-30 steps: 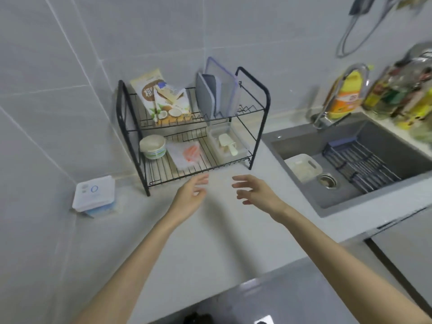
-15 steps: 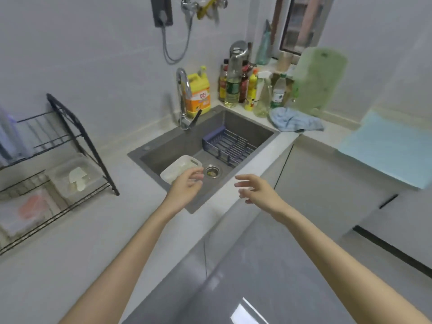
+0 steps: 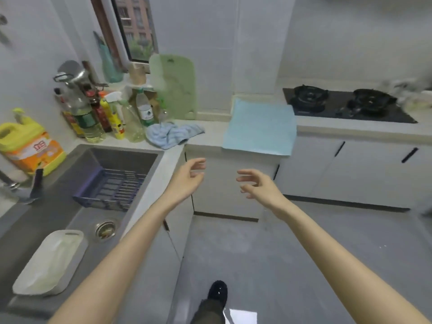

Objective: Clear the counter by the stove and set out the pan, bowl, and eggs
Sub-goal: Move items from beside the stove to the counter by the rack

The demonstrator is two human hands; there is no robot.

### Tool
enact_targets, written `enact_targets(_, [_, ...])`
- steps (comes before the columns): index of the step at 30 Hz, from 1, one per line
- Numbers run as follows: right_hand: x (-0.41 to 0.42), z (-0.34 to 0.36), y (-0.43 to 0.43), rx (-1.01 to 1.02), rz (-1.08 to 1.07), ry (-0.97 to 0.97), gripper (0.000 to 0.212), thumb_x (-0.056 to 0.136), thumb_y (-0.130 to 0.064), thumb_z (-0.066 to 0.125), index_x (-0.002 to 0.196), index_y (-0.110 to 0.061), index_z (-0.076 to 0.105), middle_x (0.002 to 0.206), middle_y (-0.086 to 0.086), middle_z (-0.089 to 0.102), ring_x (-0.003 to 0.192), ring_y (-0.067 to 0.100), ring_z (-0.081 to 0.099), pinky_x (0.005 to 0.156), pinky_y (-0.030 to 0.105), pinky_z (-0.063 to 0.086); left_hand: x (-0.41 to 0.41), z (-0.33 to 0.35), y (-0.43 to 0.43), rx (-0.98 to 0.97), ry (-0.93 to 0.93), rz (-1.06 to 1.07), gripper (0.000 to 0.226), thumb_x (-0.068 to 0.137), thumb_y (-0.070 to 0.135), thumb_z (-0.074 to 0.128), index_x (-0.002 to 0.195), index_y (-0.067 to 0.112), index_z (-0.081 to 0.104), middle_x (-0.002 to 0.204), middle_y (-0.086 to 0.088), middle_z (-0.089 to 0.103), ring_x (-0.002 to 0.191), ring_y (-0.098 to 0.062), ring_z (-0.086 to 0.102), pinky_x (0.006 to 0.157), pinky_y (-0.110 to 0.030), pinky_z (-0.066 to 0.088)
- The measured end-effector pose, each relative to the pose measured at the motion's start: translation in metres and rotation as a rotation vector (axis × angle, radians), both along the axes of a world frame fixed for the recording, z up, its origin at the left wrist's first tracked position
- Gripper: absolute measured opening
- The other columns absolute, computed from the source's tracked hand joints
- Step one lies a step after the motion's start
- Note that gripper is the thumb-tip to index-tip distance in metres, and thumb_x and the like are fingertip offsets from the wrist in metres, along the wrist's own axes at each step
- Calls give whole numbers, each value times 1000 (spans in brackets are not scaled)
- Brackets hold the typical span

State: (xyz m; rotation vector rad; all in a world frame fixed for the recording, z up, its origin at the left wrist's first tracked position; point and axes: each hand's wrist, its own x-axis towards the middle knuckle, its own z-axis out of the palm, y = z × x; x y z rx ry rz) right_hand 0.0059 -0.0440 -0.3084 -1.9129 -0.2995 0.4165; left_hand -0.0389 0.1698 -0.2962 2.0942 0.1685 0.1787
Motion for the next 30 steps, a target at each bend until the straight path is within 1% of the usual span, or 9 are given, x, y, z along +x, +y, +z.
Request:
enact_targets(4, [68,0,-36,2,-148,-9,35,93,-8,53,122,-27,54,117,-4,62,91,14,63,84,34,53,97,2,-34,4,-32,-152,40,91,0,51,129,10,51,117,-4,59,102,-11,56,72,2,39])
enact_targets(6, [112,2,-58,13,-265,-25,34,93,-6,53,121,-25,54,117,-1,62,86,15,62,86,39,53,159,4,-57,-1,-20,-247,39,91,2,51,129,11,52,119,-4,60,101,-13,58,71,-1,41])
enact_targets(8, [131,8,-70,16,-302,-15,34,93,-5,52,120,-24,55,117,0,62,84,14,61,88,40,52,189,6,-68,18,-13,-279,38,92,5,51,128,16,52,119,0,60,95,-14,59,70,-6,44])
enact_targets(13, [190,22,-123,-2,-456,-28,38,93,-6,52,126,-23,52,119,-3,61,98,14,61,87,33,52,284,17,-125,19,5,-426,39,92,8,50,129,19,52,121,2,59,89,-12,58,63,-6,43])
enact_targets(17, [234,30,-180,-16,-578,-49,37,94,-7,51,128,-22,51,119,-3,60,93,14,61,86,33,52,344,26,-189,27,12,-538,40,93,9,48,131,19,51,122,4,57,92,-12,57,73,-16,42])
enact_targets(21, [274,27,-243,-7,-679,-67,38,93,-6,52,127,-22,52,118,-2,60,86,11,60,82,31,52,396,23,-259,24,10,-629,41,92,6,48,131,19,51,123,3,58,93,-13,56,77,-18,41])
enact_targets(24, [304,18,-299,-10,-735,-65,40,93,-6,51,128,-23,52,119,-3,60,90,12,60,80,29,52,435,14,-318,25,8,-687,42,91,4,49,130,18,50,122,2,57,91,-11,55,72,-15,41])
enact_targets(27, [336,13,-362,-18,-776,-62,40,93,-6,51,129,-23,51,119,-3,59,92,15,61,81,29,52,475,9,-383,18,8,-718,42,90,1,49,129,15,51,122,0,58,99,-16,57,80,-18,40])
enact_targets(30, [371,13,-431,-25,-806,-59,40,93,-6,51,130,-22,50,119,-3,58,91,15,61,83,30,52,514,7,-454,4,26,-735,42,90,2,49,128,17,52,122,1,59,92,-11,56,81,-19,40])
